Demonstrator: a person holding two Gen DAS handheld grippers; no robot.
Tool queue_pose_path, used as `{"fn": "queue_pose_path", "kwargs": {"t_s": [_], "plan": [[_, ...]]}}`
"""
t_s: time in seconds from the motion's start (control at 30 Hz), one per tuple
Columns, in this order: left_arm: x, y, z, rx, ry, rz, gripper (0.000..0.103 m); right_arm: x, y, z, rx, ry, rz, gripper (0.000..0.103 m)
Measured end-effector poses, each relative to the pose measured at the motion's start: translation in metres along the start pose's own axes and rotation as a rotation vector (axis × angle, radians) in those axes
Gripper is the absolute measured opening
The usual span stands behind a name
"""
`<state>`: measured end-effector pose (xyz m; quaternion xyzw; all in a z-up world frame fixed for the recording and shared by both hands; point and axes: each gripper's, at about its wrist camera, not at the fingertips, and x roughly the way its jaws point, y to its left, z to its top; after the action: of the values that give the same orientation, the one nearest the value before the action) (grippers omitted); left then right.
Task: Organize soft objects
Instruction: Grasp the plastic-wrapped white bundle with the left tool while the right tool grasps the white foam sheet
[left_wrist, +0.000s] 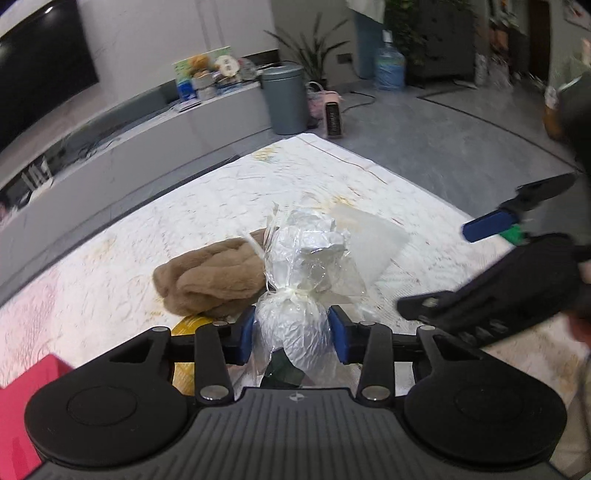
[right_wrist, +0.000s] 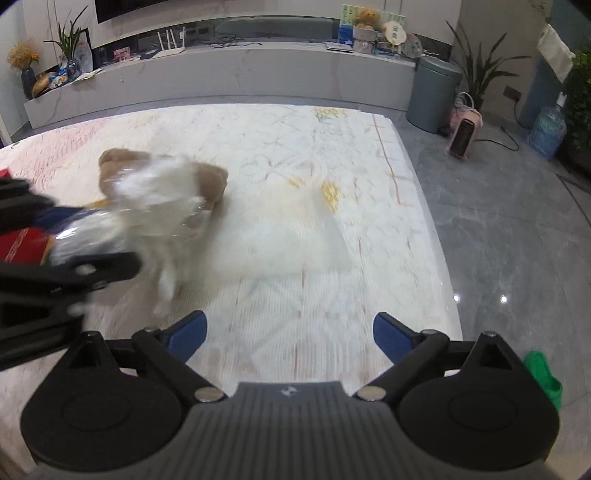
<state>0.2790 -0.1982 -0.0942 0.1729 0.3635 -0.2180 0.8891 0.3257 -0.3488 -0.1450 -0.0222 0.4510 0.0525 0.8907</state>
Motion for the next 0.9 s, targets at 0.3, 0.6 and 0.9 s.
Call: {"fn": "queue_pose_path", "kwargs": {"t_s": [0.3,0.6,0.9], "plan": [[0.000,0.010,-0.002,-0.089,0.003,-0.018,0.047,0.054,-0.017,0.032,-0.003,-0.020,0.049,0.100],[0.005,0.010,-0.003,-0.125,0.014,-0.019,0.047,0.074,-0.003,0.028,-0.021,-0.032,0.037,0.093],[0.003,0.009,-0.003,-0.141,0.014,-0.022,0.047,0.055,0.016,0.025,-0.075,-0.068,0.083,0.004]]}}
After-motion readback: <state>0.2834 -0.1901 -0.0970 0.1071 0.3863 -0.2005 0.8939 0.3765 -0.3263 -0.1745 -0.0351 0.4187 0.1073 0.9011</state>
